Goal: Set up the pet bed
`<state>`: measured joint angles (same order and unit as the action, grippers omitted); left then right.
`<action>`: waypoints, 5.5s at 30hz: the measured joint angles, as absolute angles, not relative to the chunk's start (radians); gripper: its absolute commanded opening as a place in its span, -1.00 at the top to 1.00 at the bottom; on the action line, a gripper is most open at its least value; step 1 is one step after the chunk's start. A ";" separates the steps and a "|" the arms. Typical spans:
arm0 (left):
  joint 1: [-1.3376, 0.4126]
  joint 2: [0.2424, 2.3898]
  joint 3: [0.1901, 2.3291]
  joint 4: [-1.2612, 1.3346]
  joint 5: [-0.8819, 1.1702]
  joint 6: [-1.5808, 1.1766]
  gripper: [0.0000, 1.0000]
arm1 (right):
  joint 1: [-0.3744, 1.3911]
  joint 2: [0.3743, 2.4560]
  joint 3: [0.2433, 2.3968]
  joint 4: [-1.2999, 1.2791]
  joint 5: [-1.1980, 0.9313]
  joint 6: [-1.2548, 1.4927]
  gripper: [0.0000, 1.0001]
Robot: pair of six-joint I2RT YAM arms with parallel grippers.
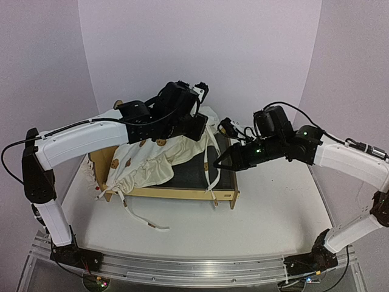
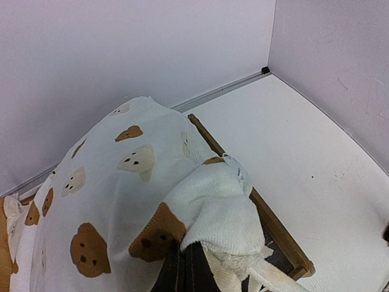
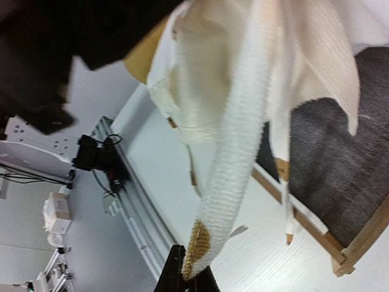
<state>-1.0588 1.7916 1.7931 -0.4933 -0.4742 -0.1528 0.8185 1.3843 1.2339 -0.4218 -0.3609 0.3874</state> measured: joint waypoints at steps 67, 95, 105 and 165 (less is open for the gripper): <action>-1.000 1.504 1.346 -0.182 -0.237 -0.157 1.00 | 0.947 1.689 1.159 -0.123 -0.024 0.011 0.39; -0.999 1.505 1.346 -0.182 -0.229 -0.158 1.00 | 0.943 1.689 1.043 0.190 0.019 0.098 1.00; -0.999 1.501 1.346 -0.182 -0.229 -0.157 1.00 | 0.943 1.643 1.032 0.160 0.075 0.072 1.00; -0.999 1.486 1.344 -0.183 -0.206 -0.165 1.00 | 0.904 1.637 1.039 0.081 0.125 0.144 1.00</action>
